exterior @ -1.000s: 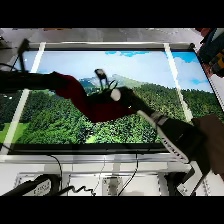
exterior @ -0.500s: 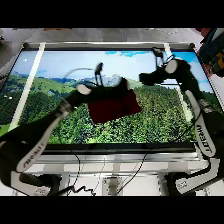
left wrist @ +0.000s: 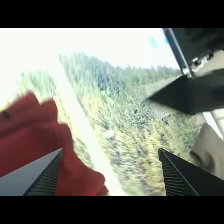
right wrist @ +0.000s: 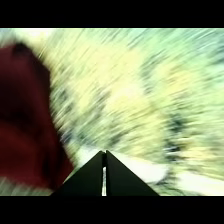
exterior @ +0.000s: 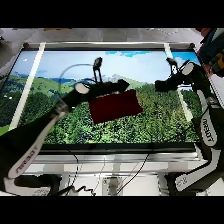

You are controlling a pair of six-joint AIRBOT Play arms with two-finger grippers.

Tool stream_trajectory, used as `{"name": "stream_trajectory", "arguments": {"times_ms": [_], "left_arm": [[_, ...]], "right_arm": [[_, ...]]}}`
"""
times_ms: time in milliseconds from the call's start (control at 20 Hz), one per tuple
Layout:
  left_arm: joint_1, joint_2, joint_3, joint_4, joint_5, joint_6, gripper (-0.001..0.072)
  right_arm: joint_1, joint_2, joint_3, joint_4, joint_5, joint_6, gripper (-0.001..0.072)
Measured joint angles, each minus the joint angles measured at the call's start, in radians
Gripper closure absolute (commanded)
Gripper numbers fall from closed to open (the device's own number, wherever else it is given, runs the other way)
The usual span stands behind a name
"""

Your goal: Fold the clothes and pants, and hang the long-sleeved shirts on hangers.

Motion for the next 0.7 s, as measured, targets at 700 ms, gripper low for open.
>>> {"name": "stream_trajectory", "arguments": {"times_ms": [700], "left_arm": [[0.175,0.208,0.000,0.162,-0.486,0.034,-0.0012]], "right_arm": [[0.138,-0.200,-0.080,0.338,-0.048,-0.032,0.0229]]}}
